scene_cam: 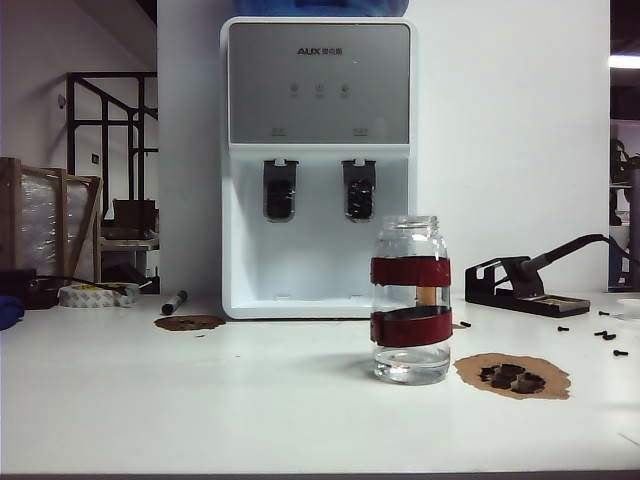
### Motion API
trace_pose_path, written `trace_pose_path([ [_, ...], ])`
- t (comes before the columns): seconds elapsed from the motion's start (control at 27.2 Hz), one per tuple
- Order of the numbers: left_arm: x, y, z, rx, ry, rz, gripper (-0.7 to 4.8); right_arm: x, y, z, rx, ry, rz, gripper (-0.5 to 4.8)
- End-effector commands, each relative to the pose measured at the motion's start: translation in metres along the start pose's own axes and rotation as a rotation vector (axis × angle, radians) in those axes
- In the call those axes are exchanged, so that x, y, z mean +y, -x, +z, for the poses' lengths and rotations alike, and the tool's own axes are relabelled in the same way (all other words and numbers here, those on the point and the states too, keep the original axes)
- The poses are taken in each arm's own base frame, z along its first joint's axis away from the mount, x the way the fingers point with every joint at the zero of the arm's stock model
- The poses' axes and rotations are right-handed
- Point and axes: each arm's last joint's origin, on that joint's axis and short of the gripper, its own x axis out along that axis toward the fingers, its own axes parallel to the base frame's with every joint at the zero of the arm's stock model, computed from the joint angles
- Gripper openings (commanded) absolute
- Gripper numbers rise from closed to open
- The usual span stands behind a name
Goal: Pick up the water bottle with two loops of red belts, then reach the front water dispenser and gently press the gray-black baffle horizontally to get a little water.
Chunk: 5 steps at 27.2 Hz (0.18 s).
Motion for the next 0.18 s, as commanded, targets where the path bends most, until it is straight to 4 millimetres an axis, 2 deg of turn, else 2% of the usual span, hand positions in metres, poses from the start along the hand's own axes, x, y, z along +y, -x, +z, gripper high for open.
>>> trace_pose_path([
  [0.04,0.0,-0.0001,0.0,-0.004,-0.002,0.001,-0.01,-0.0001,0.0009,0.0025,-0.018,0.007,-0.003,-0.01],
  [0.18,0.0,-0.0001,0.0,-0.004,-0.002,0.001,-0.01,-0.0001,0.0009,0.0025,-0.018,0.007,-0.003,-0.01],
])
